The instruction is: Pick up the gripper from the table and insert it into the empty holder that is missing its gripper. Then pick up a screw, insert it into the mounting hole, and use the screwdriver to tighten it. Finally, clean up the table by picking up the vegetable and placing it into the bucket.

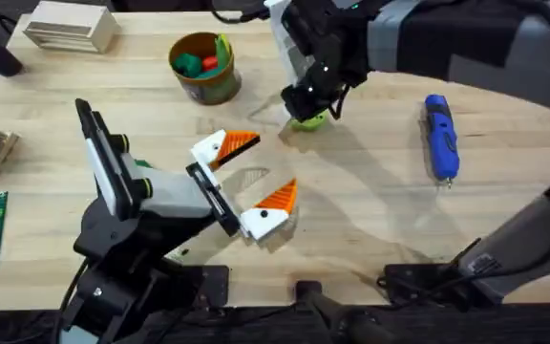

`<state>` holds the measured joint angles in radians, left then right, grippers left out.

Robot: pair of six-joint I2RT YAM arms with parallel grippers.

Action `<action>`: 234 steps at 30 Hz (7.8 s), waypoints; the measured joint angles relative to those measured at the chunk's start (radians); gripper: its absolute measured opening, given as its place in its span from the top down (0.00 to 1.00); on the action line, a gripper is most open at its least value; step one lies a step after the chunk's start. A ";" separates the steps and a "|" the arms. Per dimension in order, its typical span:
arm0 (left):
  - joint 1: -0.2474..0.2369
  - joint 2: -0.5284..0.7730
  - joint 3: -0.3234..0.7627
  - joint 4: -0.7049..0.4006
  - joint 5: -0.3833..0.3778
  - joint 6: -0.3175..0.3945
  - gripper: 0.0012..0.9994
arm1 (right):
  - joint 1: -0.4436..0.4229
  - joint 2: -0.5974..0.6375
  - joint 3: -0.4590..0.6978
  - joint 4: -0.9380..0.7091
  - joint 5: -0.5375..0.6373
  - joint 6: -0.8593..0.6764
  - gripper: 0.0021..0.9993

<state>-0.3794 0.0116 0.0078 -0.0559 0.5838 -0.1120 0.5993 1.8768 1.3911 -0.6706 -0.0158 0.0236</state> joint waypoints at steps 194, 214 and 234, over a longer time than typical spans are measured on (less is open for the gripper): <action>0.000 0.000 0.000 0.000 -0.027 0.007 1.00 | -0.049 -0.794 -0.079 -0.417 -0.309 0.040 0.10; 0.000 0.000 0.000 0.000 -0.030 0.007 1.00 | -0.679 -0.785 -0.084 -0.441 -0.208 -0.017 0.10; 0.000 0.000 0.000 0.000 -0.030 0.007 1.00 | -0.887 -0.601 -0.084 -0.402 -0.141 -0.221 0.10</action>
<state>-0.3790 0.0117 0.0078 -0.0556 0.5537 -0.1051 -0.2874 1.2760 1.3066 -1.0725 -0.1566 -0.1970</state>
